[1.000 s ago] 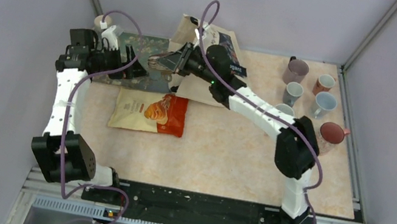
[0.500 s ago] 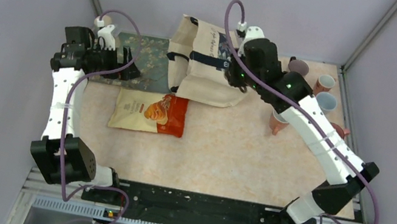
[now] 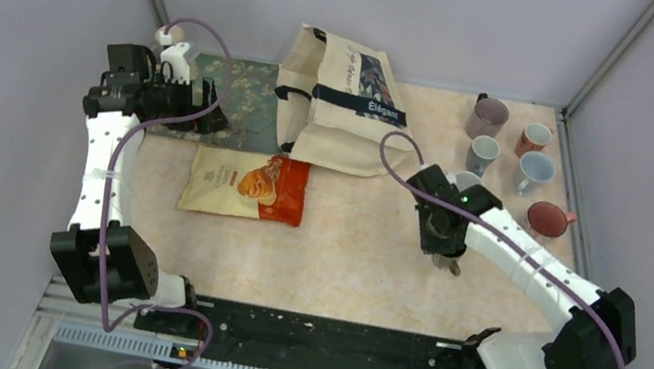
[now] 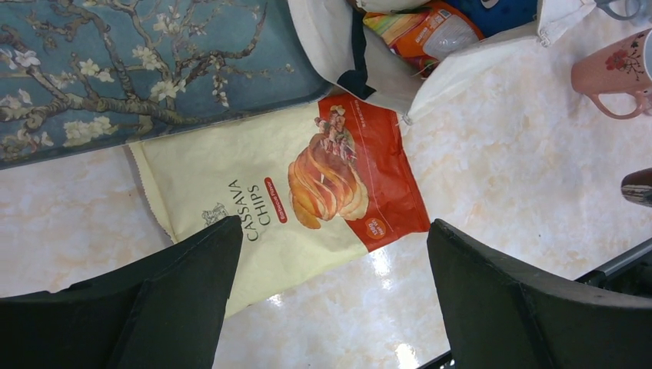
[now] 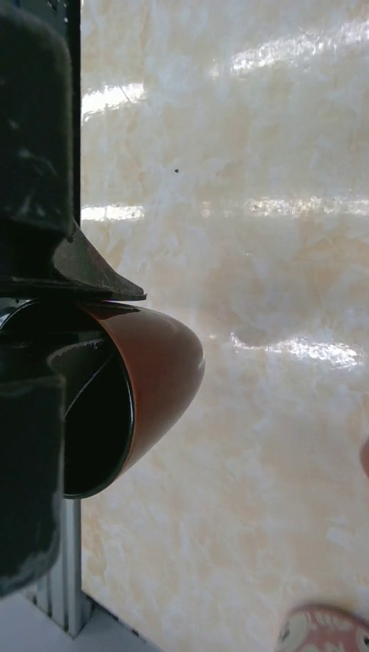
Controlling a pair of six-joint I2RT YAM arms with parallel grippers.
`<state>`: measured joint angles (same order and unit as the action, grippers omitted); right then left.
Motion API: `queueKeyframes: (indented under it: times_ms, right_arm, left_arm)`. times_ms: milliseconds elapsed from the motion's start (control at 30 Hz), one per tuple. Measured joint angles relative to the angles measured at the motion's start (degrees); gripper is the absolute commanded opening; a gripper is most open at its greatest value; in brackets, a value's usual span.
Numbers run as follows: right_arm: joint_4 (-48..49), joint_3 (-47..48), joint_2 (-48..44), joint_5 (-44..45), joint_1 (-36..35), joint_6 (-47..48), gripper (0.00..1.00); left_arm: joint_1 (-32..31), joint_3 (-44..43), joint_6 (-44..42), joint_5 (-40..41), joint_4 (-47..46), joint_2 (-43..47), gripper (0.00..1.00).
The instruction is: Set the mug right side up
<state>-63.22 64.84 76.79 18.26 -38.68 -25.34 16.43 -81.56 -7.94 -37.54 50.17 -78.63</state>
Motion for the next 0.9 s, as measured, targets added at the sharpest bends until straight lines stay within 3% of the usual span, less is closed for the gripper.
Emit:
queueKeyframes:
  times_ms: [200, 467, 600, 767, 900]
  right_arm:
    - [10.9, -13.7, -2.8, -3.4, 3.8, -2.8, 0.00]
    - [19.3, -19.5, -3.0, -4.5, 7.7, -3.3, 0.01]
    - [21.4, -19.8, -3.6, -4.9, 9.2, -3.0, 0.49]
    - [20.2, -18.9, -4.9, -4.8, 9.3, -2.2, 0.68]
    - [17.7, -14.1, -5.0, -5.1, 9.3, -0.8, 0.72]
  left_arm:
    - [0.0, 0.2, -1.5, 2.3, -0.1, 0.0, 0.94]
    - [0.0, 2.1, -4.1, 7.7, -1.3, -1.9, 0.94]
    - [0.0, 1.9, -5.4, 13.0, -2.1, -5.9, 0.96]
    - [0.0, -2.9, -6.9, 22.0, -2.3, -15.0, 0.97]
    - [0.0, -14.4, -8.2, 29.5, -3.6, -26.2, 0.97]
